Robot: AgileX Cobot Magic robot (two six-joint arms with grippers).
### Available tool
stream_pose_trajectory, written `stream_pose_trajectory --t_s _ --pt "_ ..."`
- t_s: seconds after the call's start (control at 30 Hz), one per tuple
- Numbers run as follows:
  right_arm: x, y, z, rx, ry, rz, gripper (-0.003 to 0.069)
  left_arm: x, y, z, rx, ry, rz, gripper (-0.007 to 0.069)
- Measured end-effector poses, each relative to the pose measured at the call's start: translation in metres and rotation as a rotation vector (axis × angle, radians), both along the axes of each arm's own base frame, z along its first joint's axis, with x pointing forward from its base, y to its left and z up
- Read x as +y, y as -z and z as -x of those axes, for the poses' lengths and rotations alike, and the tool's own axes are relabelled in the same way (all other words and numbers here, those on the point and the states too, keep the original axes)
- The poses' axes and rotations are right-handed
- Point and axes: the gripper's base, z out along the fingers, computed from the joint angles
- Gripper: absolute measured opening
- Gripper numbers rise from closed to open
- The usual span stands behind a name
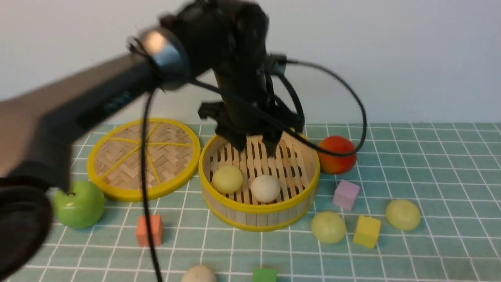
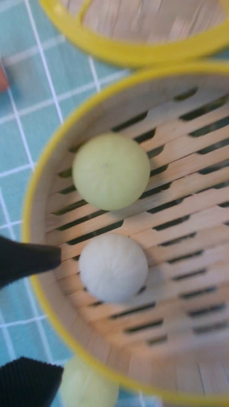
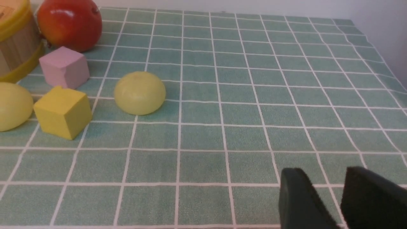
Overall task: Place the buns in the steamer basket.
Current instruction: Use the left arm to grab a steamed stuffed bun
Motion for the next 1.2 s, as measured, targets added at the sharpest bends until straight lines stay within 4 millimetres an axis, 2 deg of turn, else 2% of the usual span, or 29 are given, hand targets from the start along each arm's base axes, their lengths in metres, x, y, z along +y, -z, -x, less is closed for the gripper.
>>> stream_pose_trajectory --t_s 0.03,0.1,0.13,0.17,0.2,0.27,0.4,0.43,0.47,0.53,0.57,0.6,0.63,0.73,0.93,1.07,1.2 --pt "0.0 0.0 0.0 0.0 0.0 0.0 0.0239 0.004 -0.011 0.006 -0.016 0.003 0.009 0.0457" --pt "0.0 0.0 0.0 0.0 0.0 0.0 0.0239 0.02 -0.039 0.032 -0.05 0.014 0.04 0.0459" --pt "0.0 0.0 0.0 0.0 0.0 0.0 0.0239 0.023 -0.043 0.037 -0.049 0.015 0.048 0.0458" --pt "0.0 0.0 0.0 0.0 0.0 0.0 0.0239 0.037 -0.05 0.06 -0.031 0.02 0.059 0.0449" --pt "0.0 0.0 0.0 0.0 0.0 0.0 0.0239 0.045 -0.055 0.074 -0.026 0.023 0.068 0.044" --pt "0.0 0.0 0.0 0.0 0.0 0.0 0.0239 0.061 -0.046 0.098 0.018 0.023 0.053 0.0416" --pt "0.0 0.0 0.0 0.0 0.0 0.0 0.024 0.073 -0.004 0.119 0.081 0.015 0.03 0.0369" --pt "0.0 0.0 0.0 0.0 0.0 0.0 0.024 0.075 0.018 0.122 0.112 0.006 0.014 0.0352" --pt "0.0 0.0 0.0 0.0 0.0 0.0 0.024 0.075 0.021 0.122 0.117 0.004 0.014 0.0349" --pt "0.0 0.0 0.0 0.0 0.0 0.0 0.024 0.073 0.06 0.12 0.16 -0.016 0.0 0.0309" --pt "0.0 0.0 0.0 0.0 0.0 0.0 0.024 0.073 0.074 0.119 0.179 -0.02 -0.011 0.0296" --pt "0.0 0.0 0.0 0.0 0.0 0.0 0.024 0.072 0.076 0.119 0.182 -0.021 -0.013 0.0294" --pt "0.0 0.0 0.0 0.0 0.0 0.0 0.024 0.07 0.095 0.116 0.213 -0.025 -0.036 0.0272" --pt "0.0 0.0 0.0 0.0 0.0 0.0 0.024 0.067 0.114 0.108 0.231 -0.025 -0.067 0.0247" --pt "0.0 0.0 0.0 0.0 0.0 0.0 0.024 0.061 0.14 0.1 0.272 -0.032 -0.096 0.024" --pt "0.0 0.0 0.0 0.0 0.0 0.0 0.024 0.06 0.151 0.097 0.288 -0.037 -0.114 0.024" --pt "0.0 0.0 0.0 0.0 0.0 0.0 0.024 0.06 0.153 0.094 0.264 -0.05 -0.114 0.024"
